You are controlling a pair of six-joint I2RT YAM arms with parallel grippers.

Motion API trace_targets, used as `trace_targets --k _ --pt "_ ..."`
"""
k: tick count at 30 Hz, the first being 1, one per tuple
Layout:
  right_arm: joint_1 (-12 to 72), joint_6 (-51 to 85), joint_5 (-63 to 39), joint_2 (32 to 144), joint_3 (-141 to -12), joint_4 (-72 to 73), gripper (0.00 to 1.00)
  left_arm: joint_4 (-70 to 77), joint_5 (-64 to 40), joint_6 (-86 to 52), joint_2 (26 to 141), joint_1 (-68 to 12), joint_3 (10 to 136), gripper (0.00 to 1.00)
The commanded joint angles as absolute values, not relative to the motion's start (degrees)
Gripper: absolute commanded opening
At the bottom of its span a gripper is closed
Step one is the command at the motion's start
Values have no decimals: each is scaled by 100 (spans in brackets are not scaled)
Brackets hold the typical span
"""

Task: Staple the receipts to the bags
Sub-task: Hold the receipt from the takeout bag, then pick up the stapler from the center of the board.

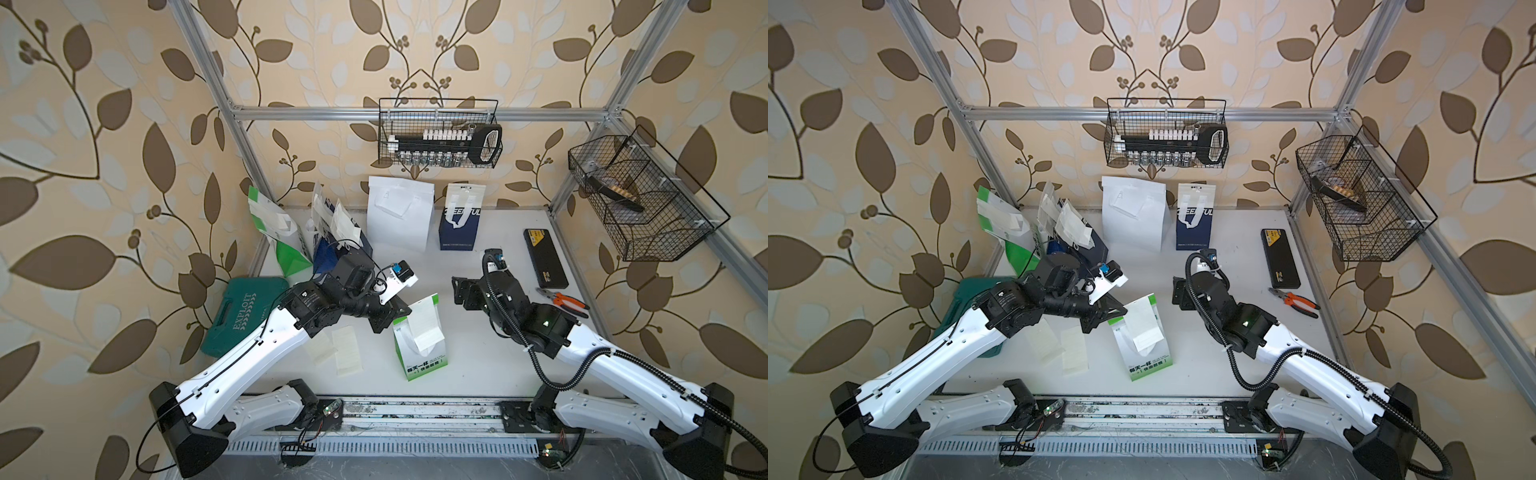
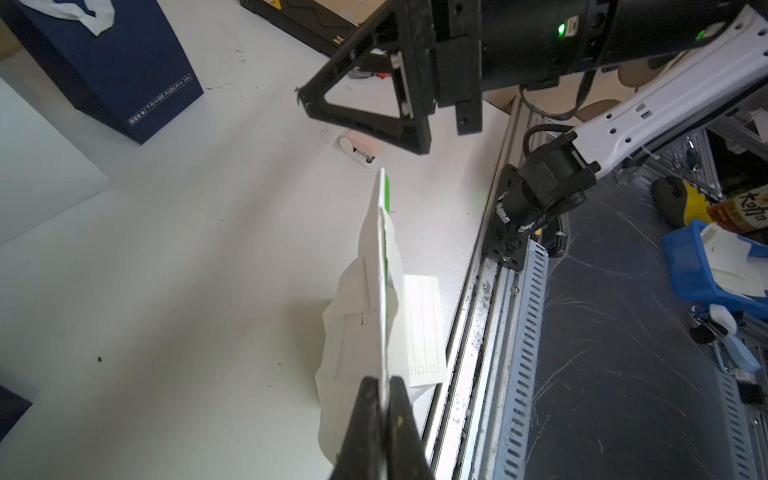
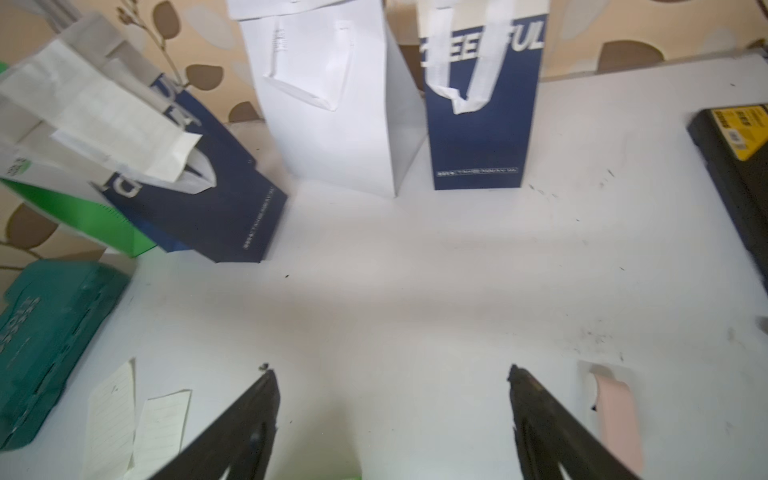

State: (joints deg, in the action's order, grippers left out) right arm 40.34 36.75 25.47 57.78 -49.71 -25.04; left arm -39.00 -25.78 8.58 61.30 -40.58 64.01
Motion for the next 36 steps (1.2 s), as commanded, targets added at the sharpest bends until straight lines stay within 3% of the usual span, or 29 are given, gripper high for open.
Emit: trace_targets --k 1,5,9,15,26,36 --pt "3068 4071 1640 5742 -4654 -3343 86 -3876 -1872 481 6110 -4104 6648 0" --pt "1718 3871 508 6223 -4370 -3786 86 -4034 -1452 253 6288 -4113 6879 0" --pt "1221 3709 481 6977 -4228 -3938 86 -4058 -1150 102 6392 -4105 6973 0" --pt "1102 3676 753 7922 -4716 -3949 81 -4119 -1041 177 6452 -4105 6928 0" --pt "1081 3313 1170 9203 -5872 -4583 54 -4219 -1106 138 6429 -4111 6962 0" --pt "1088 3029 1435 9866 -6090 -4712 41 -4203 -1182 132 6390 -4104 6948 0"
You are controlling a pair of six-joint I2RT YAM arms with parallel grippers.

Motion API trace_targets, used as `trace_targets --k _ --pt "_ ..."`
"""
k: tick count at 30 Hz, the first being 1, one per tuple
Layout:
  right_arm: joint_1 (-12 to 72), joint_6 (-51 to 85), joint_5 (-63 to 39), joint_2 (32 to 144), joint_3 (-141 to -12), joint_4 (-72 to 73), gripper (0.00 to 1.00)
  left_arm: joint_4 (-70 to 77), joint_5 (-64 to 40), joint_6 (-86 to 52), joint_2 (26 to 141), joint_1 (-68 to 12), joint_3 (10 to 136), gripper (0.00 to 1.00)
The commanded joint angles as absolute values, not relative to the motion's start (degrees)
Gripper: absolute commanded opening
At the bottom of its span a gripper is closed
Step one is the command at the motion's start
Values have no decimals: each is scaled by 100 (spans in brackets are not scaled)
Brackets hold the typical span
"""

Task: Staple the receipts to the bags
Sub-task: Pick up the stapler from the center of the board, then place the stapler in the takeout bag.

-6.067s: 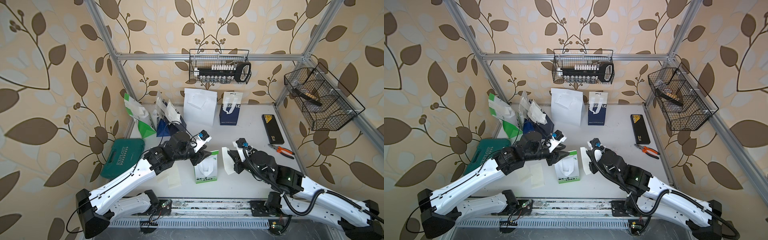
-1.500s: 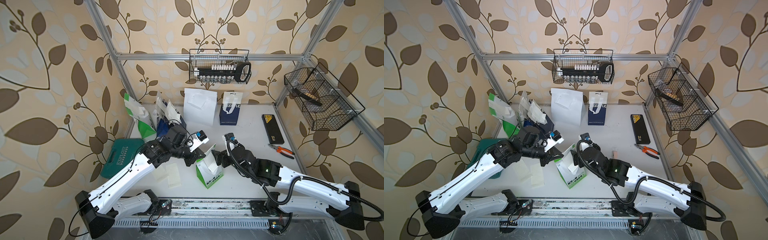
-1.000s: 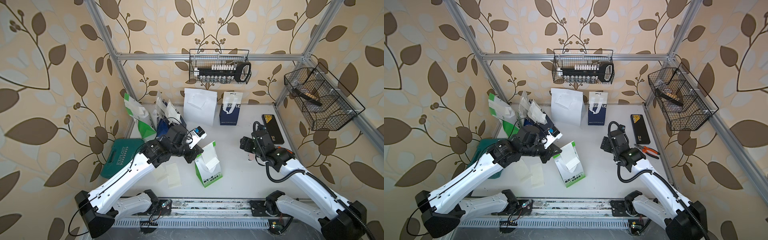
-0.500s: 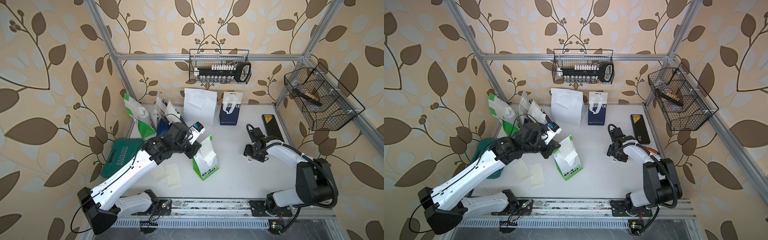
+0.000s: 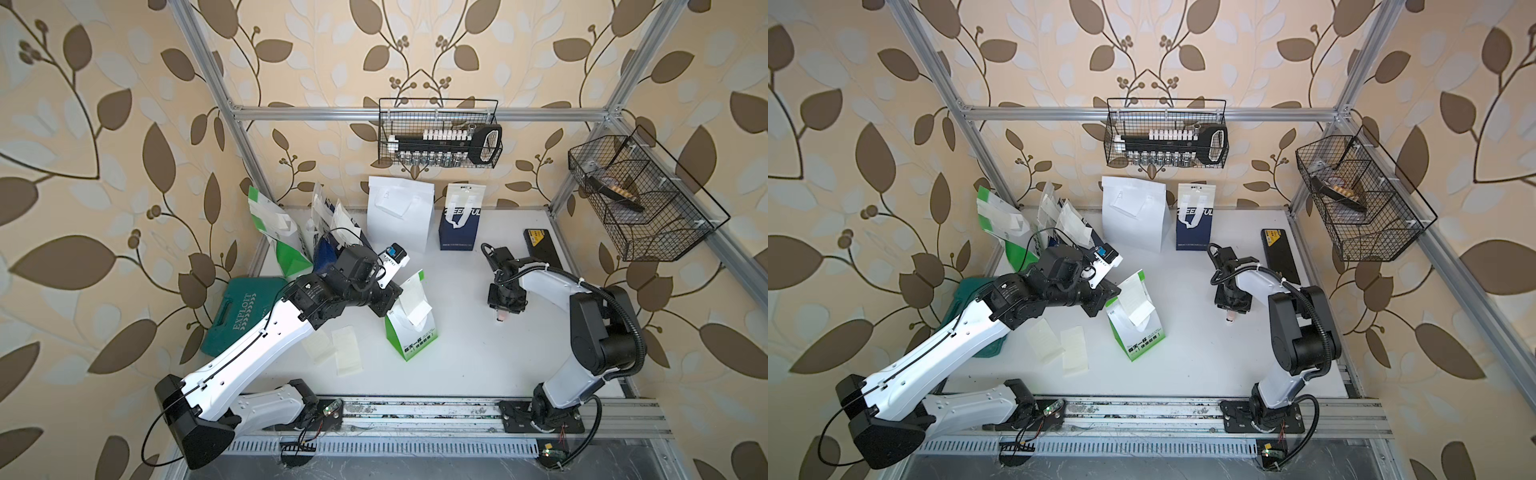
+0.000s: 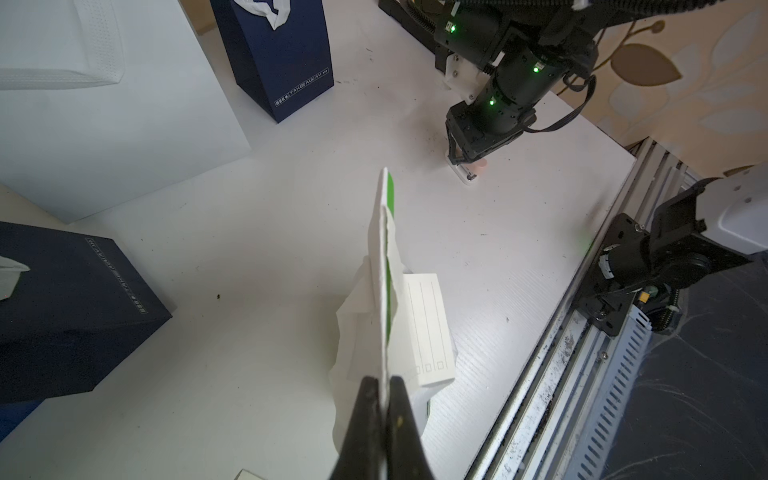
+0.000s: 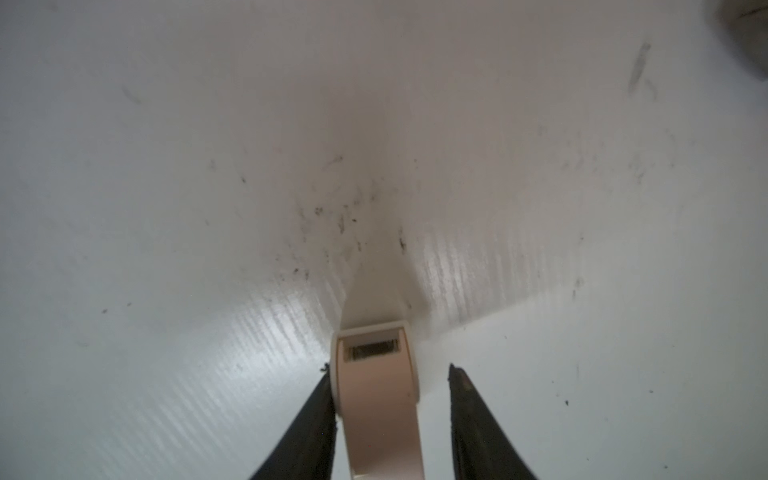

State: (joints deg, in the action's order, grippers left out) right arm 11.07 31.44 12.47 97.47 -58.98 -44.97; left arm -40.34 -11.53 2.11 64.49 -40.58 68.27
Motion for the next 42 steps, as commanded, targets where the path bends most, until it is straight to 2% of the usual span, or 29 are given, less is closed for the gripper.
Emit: trace_targets --k 1,4,10,15,18,20,23,26,30,32,42 --pt "1086 3018 1440 9897 -6112 -4711 38 -4201 -1176 117 6386 -4105 6943 0" --pt "1081 2991 1458 9931 -6139 -4693 28 -4201 -1175 112 6398 -4109 6935 0" --pt "1098 2828 1635 9300 -6117 -4597 0 -4167 -1138 64 6416 -4106 6925 0" --pt "1460 2655 1424 7888 -6093 -4241 0 -4076 -1143 -99 6435 -4104 6928 0" --pt "1930 2799 962 6939 -6011 -3639 0 -4008 -1183 -223 6481 -4105 6965 0" --pt "2395 2896 678 6379 -5951 -3033 0 -4021 -1159 -334 6545 -4108 7005 0" --pt "3460 2789 808 5901 -5985 -2107 0 -3957 -1212 -562 6607 -4100 7029 0" --pt "4552 2576 1124 5766 -5948 -1101 0 -3976 -1299 -743 6687 -4103 7133 0" --pt "5340 2518 1461 5863 -5747 130 0 -4060 -1306 -928 6763 -4103 7307 0" --pt "5502 2491 1534 5962 -5590 808 0 -4067 -1341 -1000 6789 -4104 7368 0" --pt "5511 2480 1702 6559 -5474 1501 0 -3990 -1790 -1291 6754 -4104 7452 0"
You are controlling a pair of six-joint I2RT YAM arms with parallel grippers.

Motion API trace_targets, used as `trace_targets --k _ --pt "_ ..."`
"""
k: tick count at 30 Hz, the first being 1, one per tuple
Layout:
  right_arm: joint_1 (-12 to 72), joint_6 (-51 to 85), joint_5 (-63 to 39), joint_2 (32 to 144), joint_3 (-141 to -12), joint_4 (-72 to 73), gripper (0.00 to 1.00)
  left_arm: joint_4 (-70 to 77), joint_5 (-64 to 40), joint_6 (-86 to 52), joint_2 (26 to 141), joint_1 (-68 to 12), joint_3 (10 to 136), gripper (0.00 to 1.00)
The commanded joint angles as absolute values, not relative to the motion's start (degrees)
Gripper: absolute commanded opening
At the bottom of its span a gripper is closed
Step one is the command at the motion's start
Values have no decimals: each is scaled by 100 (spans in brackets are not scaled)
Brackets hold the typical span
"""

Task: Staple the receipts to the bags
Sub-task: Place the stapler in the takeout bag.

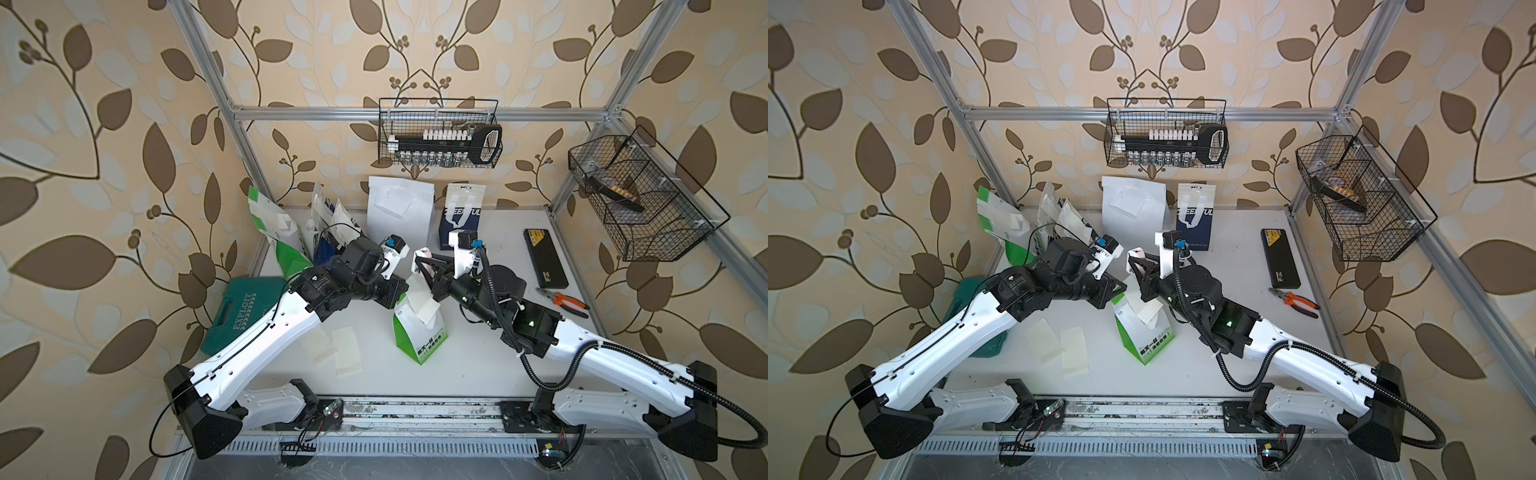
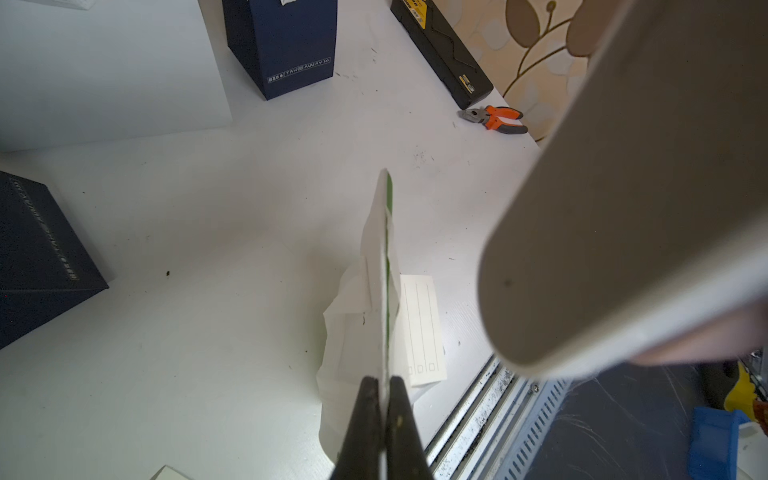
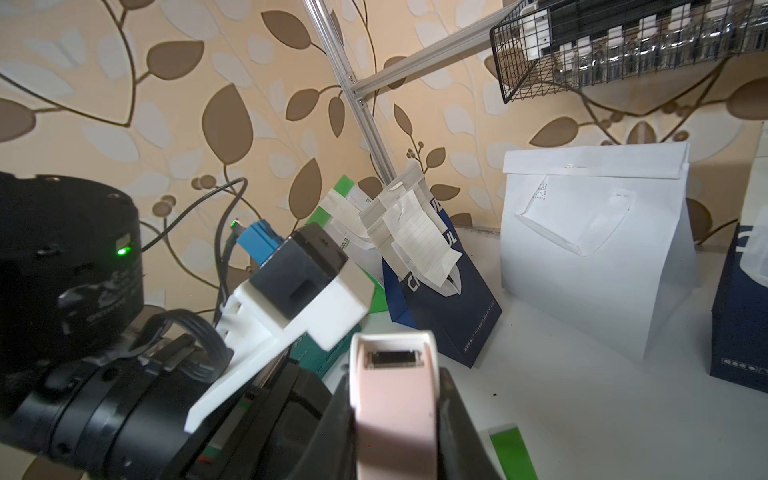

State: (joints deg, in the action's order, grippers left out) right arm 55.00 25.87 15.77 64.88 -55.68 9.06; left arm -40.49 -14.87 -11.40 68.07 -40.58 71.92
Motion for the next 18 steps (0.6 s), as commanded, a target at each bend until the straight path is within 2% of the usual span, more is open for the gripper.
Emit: trace_targets --k 1,18 --pt "5509 2453 1740 6603 -5504 1436 0 -3990 -1810 -1314 6746 -4101 7473 0" --pt "5517 2470 1697 6896 -5679 780 0 -3955 -2074 -1297 6627 -4097 7502 0"
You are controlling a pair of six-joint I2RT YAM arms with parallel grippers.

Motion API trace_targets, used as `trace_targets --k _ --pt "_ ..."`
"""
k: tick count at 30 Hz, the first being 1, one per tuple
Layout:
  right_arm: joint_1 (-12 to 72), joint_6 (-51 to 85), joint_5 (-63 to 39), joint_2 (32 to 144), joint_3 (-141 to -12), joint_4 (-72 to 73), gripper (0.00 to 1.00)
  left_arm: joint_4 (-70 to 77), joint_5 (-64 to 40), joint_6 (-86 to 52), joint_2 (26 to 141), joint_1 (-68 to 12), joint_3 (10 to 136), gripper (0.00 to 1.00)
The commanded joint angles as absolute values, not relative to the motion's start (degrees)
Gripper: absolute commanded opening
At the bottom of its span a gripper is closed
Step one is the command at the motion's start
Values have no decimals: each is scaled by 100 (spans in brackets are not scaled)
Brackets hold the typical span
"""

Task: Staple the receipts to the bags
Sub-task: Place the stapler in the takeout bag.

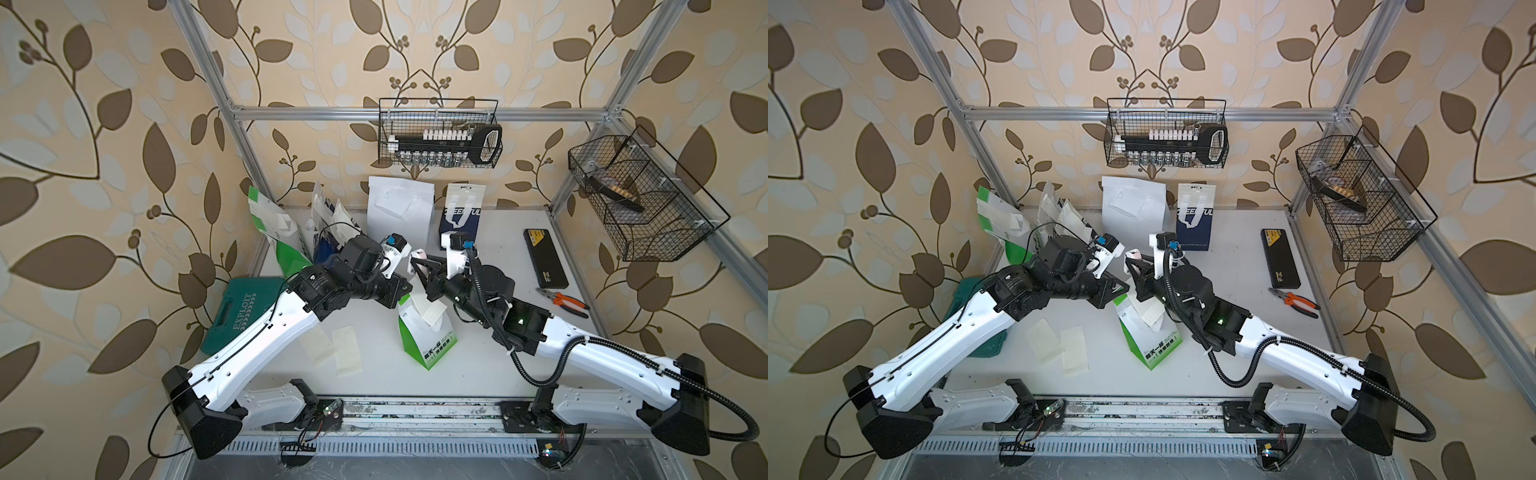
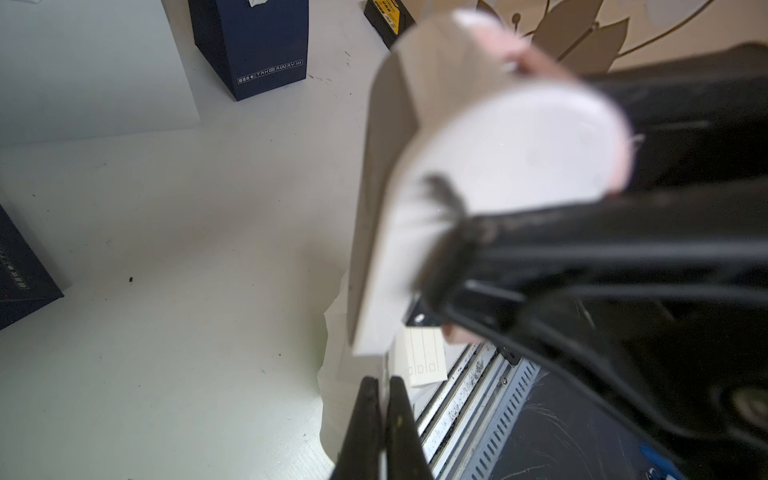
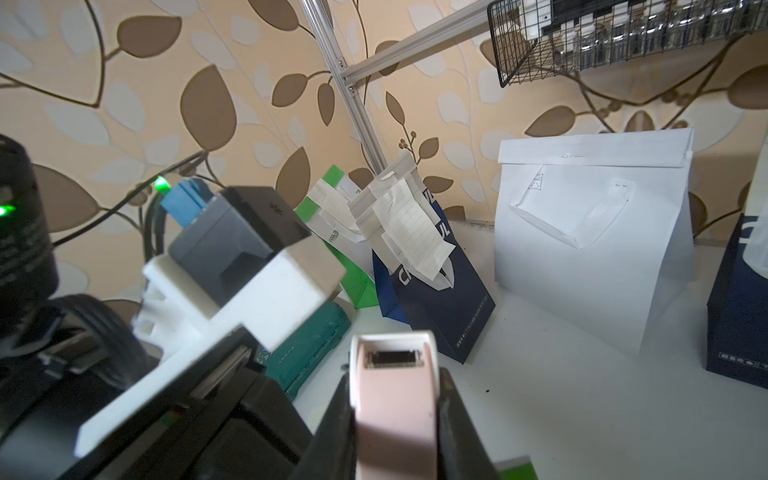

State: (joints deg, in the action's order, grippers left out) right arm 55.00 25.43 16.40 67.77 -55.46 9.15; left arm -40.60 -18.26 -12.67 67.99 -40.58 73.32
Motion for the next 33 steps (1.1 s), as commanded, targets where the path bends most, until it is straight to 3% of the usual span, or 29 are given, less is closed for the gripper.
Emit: trace_targets --k 1,12,33 --pt "5515 2463 1656 6921 -5694 767 0 -3959 -2052 -1302 6618 -4098 7504 0" --pt "5567 2464 1539 6812 -5770 624 0 -4278 -1434 -1310 6759 -4063 7632 0" --pt "5902 1894 1959 6723 -5607 966 0 -4259 -1847 -1426 6884 -3905 7719 0"
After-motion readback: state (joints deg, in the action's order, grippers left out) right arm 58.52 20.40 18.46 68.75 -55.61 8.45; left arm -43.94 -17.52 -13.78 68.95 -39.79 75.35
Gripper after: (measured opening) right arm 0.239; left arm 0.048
